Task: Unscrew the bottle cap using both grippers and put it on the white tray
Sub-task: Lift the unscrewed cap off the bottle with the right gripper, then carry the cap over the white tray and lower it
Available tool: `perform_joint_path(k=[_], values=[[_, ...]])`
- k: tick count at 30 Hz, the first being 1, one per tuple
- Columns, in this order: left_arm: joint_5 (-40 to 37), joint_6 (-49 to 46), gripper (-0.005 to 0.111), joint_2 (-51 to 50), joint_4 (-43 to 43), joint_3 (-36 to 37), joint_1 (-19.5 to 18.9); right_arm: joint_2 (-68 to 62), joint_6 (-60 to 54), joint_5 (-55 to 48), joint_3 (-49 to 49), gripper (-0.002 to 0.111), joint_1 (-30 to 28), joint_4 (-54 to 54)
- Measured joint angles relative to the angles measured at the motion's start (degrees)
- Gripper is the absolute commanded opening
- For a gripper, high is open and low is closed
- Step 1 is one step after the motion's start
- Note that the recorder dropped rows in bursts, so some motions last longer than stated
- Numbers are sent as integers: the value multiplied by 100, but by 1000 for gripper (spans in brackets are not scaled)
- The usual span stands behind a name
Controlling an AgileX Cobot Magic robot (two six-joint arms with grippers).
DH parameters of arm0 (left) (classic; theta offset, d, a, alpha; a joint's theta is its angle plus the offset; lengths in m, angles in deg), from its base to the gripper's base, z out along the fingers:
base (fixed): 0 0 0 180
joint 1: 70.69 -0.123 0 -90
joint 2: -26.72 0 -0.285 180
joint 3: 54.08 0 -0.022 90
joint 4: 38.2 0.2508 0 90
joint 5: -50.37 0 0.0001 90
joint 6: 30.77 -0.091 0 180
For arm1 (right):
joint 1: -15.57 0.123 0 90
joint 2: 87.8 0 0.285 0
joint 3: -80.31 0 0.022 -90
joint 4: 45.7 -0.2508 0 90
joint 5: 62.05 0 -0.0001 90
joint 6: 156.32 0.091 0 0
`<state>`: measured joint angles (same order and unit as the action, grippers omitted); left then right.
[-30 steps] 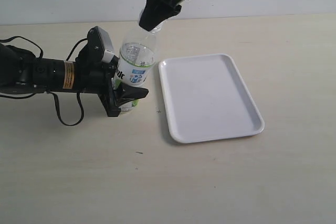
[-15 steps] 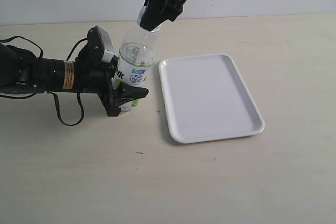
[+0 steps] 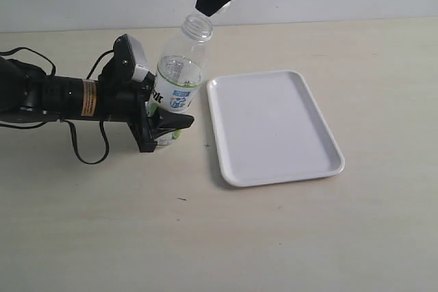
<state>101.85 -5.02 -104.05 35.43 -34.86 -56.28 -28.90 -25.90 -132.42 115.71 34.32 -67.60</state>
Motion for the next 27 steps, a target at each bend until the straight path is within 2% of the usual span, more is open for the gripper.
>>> perform_joint_path(k=[8,11,19,27], values=[[451,0,0,0,-118,0,-206,109,2716,0,0,0,-567,627],[561,0,0,0,-175,0,-233,-8,3369,0,0,0,-611,810],[597,0,0,0,-208,0,-233,-762,4226,20,-39,0,-611,648],[597,0,0,0,-286,0,-233,-810,4333,124,-1243,0,-592,824]])
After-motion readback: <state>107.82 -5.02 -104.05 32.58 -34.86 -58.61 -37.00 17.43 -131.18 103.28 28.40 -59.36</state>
